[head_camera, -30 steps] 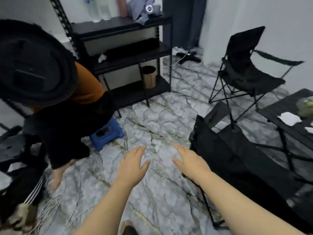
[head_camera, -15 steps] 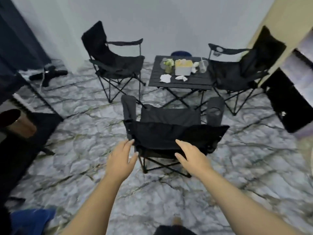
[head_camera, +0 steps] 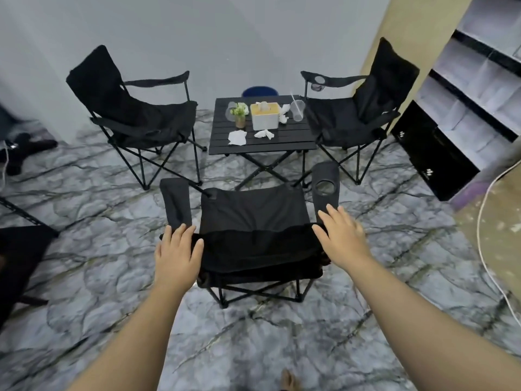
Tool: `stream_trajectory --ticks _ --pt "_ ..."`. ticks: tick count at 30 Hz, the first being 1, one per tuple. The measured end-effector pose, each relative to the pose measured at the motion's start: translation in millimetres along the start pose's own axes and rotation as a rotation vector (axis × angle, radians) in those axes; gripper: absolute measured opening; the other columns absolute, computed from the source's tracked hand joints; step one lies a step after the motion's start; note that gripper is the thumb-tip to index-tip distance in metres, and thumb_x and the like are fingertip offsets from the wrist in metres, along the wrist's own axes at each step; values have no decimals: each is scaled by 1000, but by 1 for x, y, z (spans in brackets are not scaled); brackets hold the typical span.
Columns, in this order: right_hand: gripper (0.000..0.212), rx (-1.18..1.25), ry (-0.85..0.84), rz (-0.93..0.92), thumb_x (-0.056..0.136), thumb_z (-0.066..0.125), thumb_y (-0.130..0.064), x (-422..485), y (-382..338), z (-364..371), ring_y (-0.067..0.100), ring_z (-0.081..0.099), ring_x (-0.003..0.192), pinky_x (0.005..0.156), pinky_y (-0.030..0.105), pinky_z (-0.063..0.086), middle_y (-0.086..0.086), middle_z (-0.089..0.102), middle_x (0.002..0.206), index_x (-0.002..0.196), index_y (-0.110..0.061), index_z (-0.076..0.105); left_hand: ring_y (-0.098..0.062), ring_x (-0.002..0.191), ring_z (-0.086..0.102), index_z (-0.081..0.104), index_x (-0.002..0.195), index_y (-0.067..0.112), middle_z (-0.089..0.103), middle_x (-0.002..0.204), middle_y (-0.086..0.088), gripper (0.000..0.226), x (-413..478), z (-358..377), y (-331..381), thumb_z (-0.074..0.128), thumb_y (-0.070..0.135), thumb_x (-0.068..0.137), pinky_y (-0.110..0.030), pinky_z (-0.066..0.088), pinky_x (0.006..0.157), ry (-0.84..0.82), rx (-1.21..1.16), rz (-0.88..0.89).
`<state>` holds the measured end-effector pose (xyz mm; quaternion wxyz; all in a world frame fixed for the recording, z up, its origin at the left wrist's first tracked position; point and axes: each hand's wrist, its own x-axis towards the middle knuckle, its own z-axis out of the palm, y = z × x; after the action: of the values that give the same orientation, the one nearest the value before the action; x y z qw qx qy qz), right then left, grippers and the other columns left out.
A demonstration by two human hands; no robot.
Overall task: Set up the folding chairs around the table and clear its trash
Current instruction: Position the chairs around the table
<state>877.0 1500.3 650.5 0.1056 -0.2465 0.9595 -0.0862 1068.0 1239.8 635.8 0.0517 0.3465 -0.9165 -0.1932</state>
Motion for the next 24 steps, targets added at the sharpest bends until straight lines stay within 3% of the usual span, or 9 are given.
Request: stream_trajectory --ticks 7,12,14,24 --pt "55 -46 52 51 97 18 -50 33 1 18 19 16 145 117 47 12 -4 29 154 142 -23 35 -27 143 17 39 138 15 37 148 -8 51 52 14 -23 22 41 97 -47 12 118 86 -25 -34" --pt "83 -68 144 101 90 -4 -59 54 3 29 27 47 129 106 50 32 2 61 130 121 -18 61 -32 134 34 49 129 13 56 131 -9 62 91 34 -21 12 46 92 -49 26 112 93 25 -13" --pt "84 -63 121 169 93 -6 -56 70 1 28 30 55 120 101 53 36 5 66 121 115 -16 65 -34 132 36 50 128 11 58 129 -10 61 112 35 -15 13 45 92 -50 28 111 103 6 22" --pt "65 -116 189 228 91 13 -51 166 16 11 31 51 125 101 55 36 6 64 126 121 -18 61 -29 137 29 43 134 16 52 135 -5 63 216 43 22 11 49 92 -46 21 115 27 -37 107"
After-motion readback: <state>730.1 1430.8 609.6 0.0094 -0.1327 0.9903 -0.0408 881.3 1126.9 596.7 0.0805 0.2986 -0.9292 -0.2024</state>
